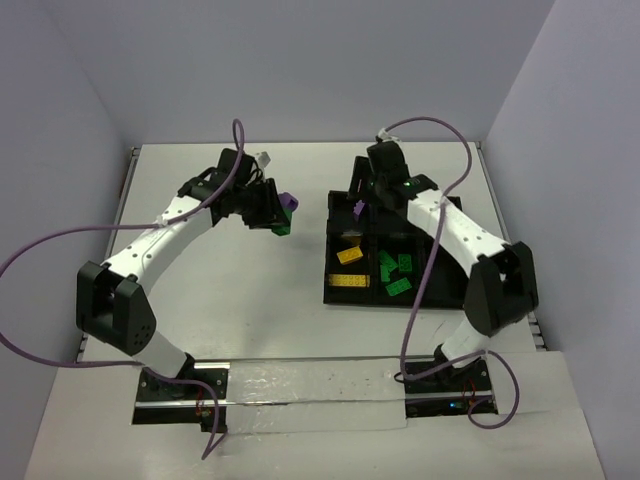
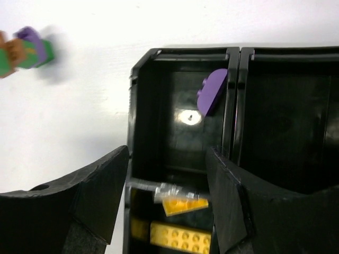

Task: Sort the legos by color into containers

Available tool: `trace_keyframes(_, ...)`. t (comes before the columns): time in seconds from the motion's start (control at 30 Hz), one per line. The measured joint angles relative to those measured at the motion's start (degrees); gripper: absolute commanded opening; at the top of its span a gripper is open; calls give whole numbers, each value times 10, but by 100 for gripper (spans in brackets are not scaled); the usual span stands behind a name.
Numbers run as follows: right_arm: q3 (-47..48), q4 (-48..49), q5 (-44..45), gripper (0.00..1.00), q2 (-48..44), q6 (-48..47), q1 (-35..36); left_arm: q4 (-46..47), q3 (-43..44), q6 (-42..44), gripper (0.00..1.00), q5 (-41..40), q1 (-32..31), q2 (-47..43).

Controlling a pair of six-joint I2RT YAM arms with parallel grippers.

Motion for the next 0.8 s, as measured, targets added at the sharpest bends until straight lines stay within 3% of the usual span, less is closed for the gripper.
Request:
trace_keyframes(0.23,-72,15,-64,69,-134,8,0,48,-67,24,0,89,-5,-20)
trace_keyframes(0.47,-88,25,-183,76,-159,-12,1,107,-123,24,0,180,-5,-50)
trace_keyframes(0.8,-62,-9,-213,77,-138,27,50,114,-124,29,0,142,-5,-50)
